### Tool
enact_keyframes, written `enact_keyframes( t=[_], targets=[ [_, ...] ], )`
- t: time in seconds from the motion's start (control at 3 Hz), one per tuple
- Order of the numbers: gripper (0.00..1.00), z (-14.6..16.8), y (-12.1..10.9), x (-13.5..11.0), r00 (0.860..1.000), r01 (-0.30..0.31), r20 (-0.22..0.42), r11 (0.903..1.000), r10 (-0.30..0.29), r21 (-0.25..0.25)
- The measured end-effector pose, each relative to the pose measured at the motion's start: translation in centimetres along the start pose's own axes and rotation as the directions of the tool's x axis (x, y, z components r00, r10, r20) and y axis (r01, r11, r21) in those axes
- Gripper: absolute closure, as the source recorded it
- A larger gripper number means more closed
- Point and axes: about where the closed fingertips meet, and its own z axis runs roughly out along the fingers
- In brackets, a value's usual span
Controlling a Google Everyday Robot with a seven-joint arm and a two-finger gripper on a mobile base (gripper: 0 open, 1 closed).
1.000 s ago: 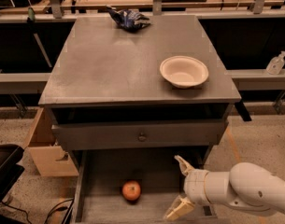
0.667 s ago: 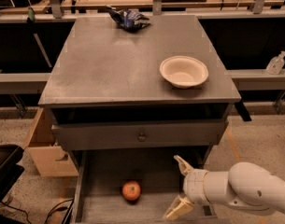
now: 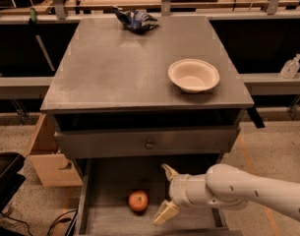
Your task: Pick orange can from middle drawer and place on counter
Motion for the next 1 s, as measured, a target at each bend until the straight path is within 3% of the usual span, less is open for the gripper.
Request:
enact_keyframes(
  t=[0.67, 1.0],
  targets=[
    [0.0, 8.5, -1.2, 3.0, 0.995, 0.004, 0.099, 0.9986, 0.001, -0.052],
    [0.0, 11.0, -1.3, 4.7, 0.987, 0.008, 0.159, 0.9972, 0.004, -0.074]
  ],
)
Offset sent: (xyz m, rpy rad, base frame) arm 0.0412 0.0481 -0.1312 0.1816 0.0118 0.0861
